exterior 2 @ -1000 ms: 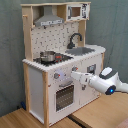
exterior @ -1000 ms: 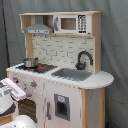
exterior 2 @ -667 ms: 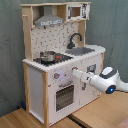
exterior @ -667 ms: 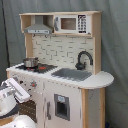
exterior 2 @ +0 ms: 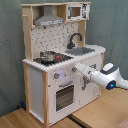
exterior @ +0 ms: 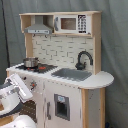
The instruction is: Play with the kitchen
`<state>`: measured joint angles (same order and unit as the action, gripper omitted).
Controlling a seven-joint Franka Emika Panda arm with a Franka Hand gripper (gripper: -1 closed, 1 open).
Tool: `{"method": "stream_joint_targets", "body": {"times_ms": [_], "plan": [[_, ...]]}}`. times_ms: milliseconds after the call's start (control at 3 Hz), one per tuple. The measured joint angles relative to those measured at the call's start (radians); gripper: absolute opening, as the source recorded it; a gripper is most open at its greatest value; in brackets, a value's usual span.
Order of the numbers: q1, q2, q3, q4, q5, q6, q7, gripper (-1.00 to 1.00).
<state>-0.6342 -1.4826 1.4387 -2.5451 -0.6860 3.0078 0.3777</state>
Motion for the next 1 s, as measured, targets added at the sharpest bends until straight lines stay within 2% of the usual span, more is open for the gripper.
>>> {"method": "stream_joint_targets", "body": {"times_ms": [333,1000], "plan": [[-0.026,0.000,-0.018,-0.015,0.000,0.060,0.099,1.00],[-0.094,0.000,-0.017,-0.014,0.001,0.170,0.282,1.00]]}}
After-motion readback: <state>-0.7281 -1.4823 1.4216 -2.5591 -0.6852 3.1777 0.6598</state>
